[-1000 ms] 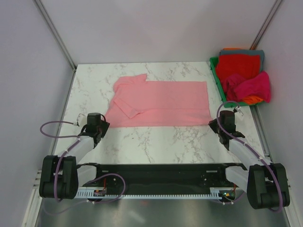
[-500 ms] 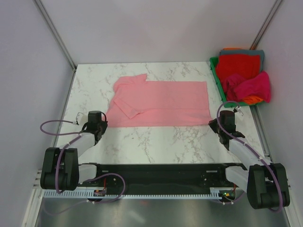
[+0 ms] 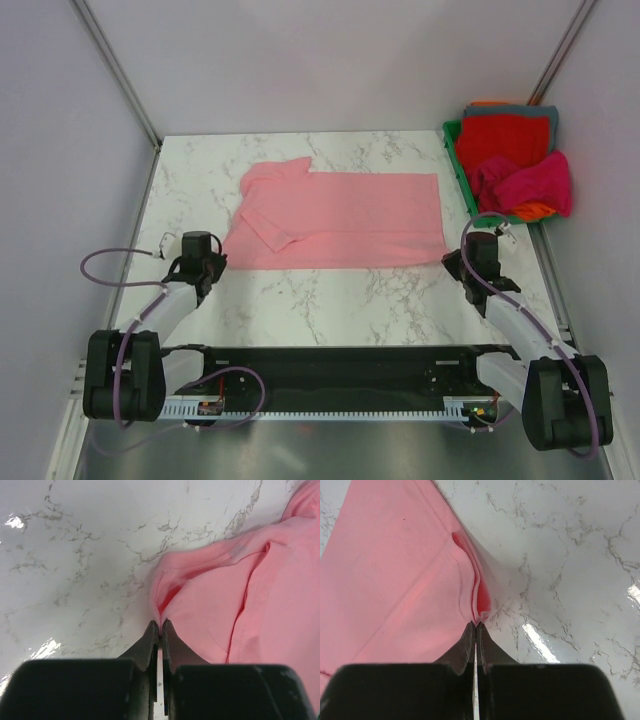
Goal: Fold and stack the t-shirts
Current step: Fold the tshirt
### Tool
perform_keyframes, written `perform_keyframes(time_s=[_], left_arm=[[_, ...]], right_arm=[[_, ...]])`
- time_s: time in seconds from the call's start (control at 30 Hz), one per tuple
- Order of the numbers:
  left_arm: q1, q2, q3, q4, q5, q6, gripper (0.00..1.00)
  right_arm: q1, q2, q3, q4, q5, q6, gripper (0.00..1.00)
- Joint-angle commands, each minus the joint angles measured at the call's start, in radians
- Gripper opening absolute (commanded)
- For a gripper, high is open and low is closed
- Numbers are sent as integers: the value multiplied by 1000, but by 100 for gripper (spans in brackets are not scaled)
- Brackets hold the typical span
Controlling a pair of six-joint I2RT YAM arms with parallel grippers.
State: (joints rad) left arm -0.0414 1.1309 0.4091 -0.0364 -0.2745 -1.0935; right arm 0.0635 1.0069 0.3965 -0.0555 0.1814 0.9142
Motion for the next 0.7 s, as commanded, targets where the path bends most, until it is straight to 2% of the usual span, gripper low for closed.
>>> perform_keyframes(time_s=[0.0,0.27,0.37,0.53,0.67], left_arm=[[6,24,121,-98,17,66,2],[5,-5,476,-293,55,127,2],[5,-28,690,-400,69,182,2],[5,-146,868,-525,101,237,2],[5,-239,1008,-588,83,276,2]], right_arm=[[1,22,70,-24,3,-9,0],[-2,87,471,-154,-23,-60,0],[-1,76,629,-242,-42,-83,0],[-2,-8,835,-368,-79,-112,0],[-1,-103,932,-415,-66,-138,0]])
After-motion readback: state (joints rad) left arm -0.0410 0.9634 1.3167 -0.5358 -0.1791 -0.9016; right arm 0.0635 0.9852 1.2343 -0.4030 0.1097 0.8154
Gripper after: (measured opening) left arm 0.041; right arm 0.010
